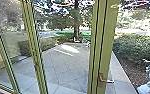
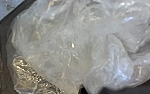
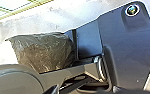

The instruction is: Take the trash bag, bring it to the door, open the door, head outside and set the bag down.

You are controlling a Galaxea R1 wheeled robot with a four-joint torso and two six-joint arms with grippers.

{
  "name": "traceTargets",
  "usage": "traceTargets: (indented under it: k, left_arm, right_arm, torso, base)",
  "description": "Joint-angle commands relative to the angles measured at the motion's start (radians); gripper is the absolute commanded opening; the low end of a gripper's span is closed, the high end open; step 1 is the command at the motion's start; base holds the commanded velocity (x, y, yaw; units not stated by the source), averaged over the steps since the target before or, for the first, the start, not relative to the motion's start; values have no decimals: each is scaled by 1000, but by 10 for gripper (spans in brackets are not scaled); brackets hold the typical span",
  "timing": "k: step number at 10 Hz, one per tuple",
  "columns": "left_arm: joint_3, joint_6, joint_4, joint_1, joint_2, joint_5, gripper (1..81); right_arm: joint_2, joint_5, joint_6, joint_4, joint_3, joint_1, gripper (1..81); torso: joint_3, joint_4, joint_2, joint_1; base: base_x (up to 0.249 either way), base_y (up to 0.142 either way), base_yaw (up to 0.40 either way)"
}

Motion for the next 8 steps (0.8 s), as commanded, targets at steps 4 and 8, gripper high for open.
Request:
traceTargets:
  k: [4,8]
  left_arm:
    - [1,0,1,-59,3,72,10]
    - [1,0,1,-59,8,69,10]
  right_arm:
    - [-290,17,-1,-4,350,49,811]
    - [-498,18,-1,-2,606,89,811]
  torso:
    - [0,0,0,0]
    - [0,0,0,0]
  base:
    - [0,0,0]
    - [0,0,0]
